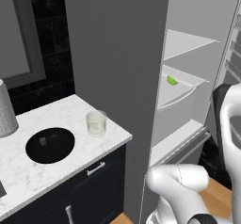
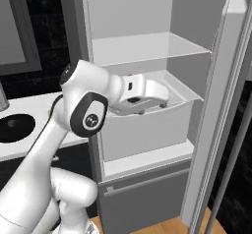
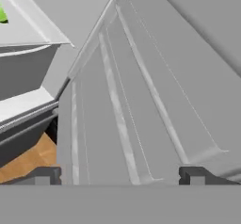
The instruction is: Grab a lemon wedge from the fridge and one ice cube from the ice bowl, and put them in the glass of lemonade.
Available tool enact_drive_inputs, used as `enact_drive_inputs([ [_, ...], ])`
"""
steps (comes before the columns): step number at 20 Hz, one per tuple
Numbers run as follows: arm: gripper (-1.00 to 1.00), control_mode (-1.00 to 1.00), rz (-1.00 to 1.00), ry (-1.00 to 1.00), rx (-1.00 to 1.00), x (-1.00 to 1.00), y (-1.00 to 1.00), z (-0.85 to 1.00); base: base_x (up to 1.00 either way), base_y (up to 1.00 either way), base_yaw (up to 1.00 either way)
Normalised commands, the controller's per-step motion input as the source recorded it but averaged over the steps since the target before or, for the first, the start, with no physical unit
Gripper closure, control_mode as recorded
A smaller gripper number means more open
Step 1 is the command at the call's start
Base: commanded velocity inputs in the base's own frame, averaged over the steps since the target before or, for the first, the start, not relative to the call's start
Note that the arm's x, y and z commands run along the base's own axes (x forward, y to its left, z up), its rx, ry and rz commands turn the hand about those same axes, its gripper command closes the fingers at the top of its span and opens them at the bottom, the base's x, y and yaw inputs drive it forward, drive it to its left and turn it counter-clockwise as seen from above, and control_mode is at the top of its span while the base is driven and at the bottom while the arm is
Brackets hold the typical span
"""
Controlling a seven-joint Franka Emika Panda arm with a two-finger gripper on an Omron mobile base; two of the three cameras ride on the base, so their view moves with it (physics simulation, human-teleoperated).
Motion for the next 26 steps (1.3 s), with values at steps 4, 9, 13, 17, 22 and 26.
enact_drive_inputs([
  [4,-1.00,-1.00,-0.32,0.07,0.00,0.49,-1.00,0.00,0.00,0.00,0.00],
  [9,-1.00,-1.00,-0.23,0.18,0.01,0.47,-1.00,0.00,0.00,0.00,0.00],
  [13,-1.00,-1.00,-0.23,0.26,0.09,0.28,-1.00,-0.20,0.00,0.00,0.00],
  [17,-1.00,-1.00,-0.23,0.24,0.10,0.28,-1.00,-0.40,0.00,0.00,0.00],
  [22,-1.00,-1.00,-0.10,-0.11,0.05,-0.45,-0.10,0.39,0.00,0.00,0.00],
  [26,-1.00,-1.00,0.00,-0.25,0.00,-0.52,1.00,0.67,0.00,0.00,0.00],
])
